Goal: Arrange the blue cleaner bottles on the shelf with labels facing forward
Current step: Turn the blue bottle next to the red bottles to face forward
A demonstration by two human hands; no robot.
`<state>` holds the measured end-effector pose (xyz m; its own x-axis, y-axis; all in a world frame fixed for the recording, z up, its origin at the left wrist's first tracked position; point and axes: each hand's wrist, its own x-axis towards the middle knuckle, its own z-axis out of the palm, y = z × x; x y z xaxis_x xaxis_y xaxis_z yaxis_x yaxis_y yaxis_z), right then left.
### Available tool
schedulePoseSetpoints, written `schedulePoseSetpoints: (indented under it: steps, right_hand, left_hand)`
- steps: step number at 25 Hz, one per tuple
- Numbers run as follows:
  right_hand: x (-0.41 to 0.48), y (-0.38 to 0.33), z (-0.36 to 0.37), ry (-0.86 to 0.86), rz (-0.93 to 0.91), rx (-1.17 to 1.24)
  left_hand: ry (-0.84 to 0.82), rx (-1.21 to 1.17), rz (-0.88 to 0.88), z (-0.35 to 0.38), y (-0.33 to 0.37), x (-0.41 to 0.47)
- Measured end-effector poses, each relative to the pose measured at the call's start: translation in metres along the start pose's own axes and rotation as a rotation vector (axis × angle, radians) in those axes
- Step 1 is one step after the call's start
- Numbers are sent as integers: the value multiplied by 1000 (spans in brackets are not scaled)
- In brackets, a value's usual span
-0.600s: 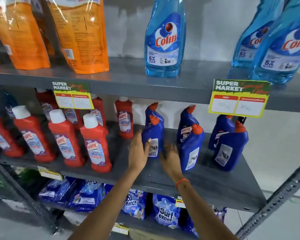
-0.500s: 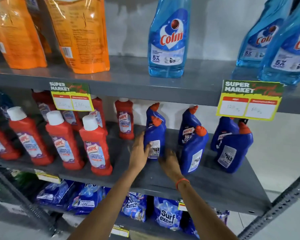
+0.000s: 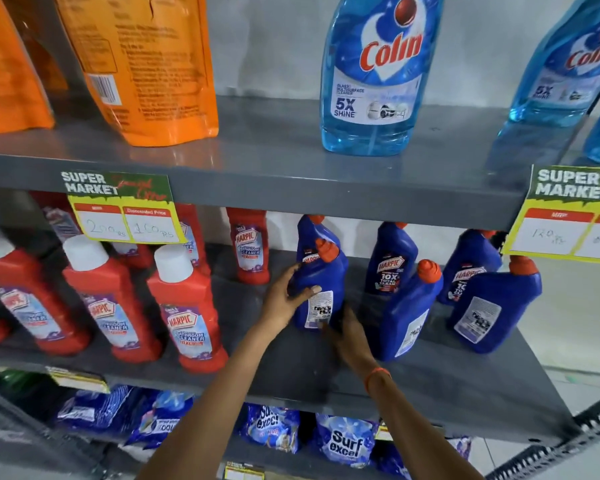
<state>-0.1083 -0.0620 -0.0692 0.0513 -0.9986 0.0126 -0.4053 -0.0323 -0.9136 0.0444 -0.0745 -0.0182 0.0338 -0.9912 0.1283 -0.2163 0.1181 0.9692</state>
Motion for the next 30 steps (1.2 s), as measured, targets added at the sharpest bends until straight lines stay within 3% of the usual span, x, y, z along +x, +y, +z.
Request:
schedulePoseSetpoints:
  steps: [3,6,8,10,16,24,30]
  right_hand:
    - [-6,0,-6,-3,-30,79]
    - [-14,-3,-9,21,-52,153]
    - [-20,-5,-10,100,-99,114]
    - [-27,-9,-8,183,-176,53]
    - [-39,-7,0,179,-298,40]
    - [-17,3,-22,-224,-103,280]
    - [-4,4,-10,-87,-7,182]
  left_hand:
    - [-22,-22,2,-6,11,-3]
    - [0,-198,-4,-4,25,-11]
    - [22,-280,20,7,32,-22]
    - [50,-201,44,23,36,-29]
    - [369,-230,-36,34,47,-22]
    - [200,-338,77,8,35,-25]
    - [-16,-261,-6,-6,25,-16]
